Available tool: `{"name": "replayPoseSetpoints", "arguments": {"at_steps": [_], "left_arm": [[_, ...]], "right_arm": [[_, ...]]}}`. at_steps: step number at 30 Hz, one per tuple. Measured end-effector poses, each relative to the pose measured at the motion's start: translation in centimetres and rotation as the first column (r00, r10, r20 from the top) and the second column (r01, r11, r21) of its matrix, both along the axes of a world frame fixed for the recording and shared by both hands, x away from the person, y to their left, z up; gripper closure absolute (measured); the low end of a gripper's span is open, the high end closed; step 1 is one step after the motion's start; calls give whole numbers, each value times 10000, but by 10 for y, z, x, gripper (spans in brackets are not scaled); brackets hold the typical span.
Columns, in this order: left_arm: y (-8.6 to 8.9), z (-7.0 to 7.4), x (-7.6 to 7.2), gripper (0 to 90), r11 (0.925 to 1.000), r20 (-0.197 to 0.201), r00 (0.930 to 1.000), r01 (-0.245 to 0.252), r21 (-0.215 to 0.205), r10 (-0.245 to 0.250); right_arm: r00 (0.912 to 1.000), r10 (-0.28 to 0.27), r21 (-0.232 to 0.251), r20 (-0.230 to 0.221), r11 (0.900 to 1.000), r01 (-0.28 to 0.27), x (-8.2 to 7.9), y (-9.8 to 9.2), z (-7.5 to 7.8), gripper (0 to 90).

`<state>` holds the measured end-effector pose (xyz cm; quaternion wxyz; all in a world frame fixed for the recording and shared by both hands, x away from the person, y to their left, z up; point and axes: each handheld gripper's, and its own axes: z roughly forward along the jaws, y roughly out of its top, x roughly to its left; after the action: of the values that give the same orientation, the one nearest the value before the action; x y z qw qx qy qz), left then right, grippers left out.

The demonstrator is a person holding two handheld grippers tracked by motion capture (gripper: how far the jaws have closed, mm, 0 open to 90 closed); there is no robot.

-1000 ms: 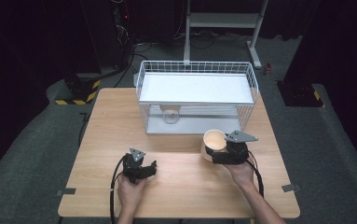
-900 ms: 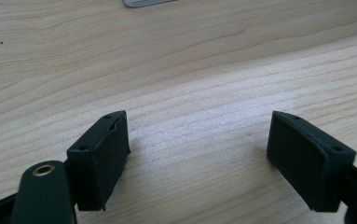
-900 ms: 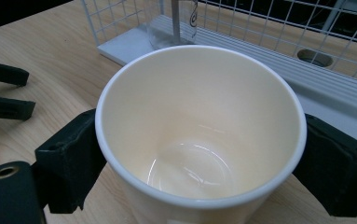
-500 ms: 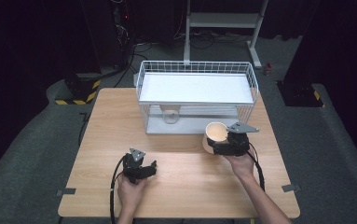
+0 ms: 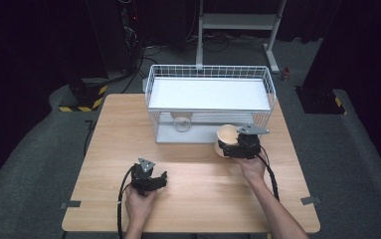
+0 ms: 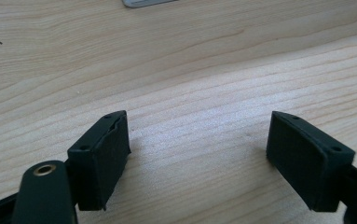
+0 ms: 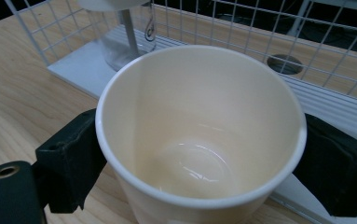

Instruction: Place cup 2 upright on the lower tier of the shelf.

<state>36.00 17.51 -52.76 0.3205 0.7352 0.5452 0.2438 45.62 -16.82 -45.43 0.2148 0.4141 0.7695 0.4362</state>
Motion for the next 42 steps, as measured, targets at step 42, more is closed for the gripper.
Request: {"name": "replayPoseSetpoints", "arguments": {"at_steps": [42], "left_arm": [[0, 0, 0, 219, 10000, 32, 10000, 45, 11, -45]], "right_arm": [[9959, -791, -4, -439, 9969, 792, 36, -12, -18, 90]]}}
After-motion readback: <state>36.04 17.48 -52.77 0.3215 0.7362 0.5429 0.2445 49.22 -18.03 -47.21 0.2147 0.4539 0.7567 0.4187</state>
